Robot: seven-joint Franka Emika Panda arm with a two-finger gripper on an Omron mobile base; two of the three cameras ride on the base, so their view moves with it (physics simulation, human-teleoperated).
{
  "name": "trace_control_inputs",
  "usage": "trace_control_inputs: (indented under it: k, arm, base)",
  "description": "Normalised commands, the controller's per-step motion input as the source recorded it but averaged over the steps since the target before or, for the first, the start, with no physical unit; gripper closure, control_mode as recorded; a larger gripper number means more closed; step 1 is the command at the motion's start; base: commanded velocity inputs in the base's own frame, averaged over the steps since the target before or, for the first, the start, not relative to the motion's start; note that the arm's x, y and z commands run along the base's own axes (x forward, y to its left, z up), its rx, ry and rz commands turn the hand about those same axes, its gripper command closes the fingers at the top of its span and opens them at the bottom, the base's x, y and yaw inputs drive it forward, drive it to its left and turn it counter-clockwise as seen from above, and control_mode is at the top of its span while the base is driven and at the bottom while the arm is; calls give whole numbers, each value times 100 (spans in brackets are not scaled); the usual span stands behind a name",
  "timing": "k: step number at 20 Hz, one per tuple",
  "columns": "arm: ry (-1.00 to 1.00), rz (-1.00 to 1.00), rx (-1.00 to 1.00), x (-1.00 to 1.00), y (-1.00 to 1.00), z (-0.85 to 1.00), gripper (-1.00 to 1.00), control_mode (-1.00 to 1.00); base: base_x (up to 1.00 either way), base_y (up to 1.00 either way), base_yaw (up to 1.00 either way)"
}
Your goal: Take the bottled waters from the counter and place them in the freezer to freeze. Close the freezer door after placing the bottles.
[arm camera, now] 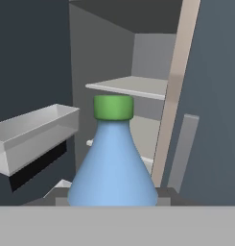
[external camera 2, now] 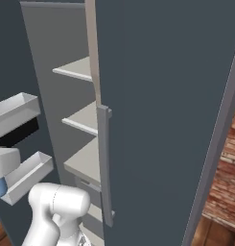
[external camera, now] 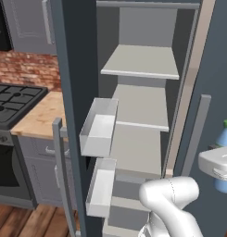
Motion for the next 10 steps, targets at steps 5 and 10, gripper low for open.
trace_control_inputs:
  k: [5, 10]
  arm:
    - [0, 0, 0, 0, 0, 0, 100, 100]
    - [0, 0, 0, 0, 0, 0, 100, 100]
  base:
    - [47, 10, 0]
    - [38, 22, -2]
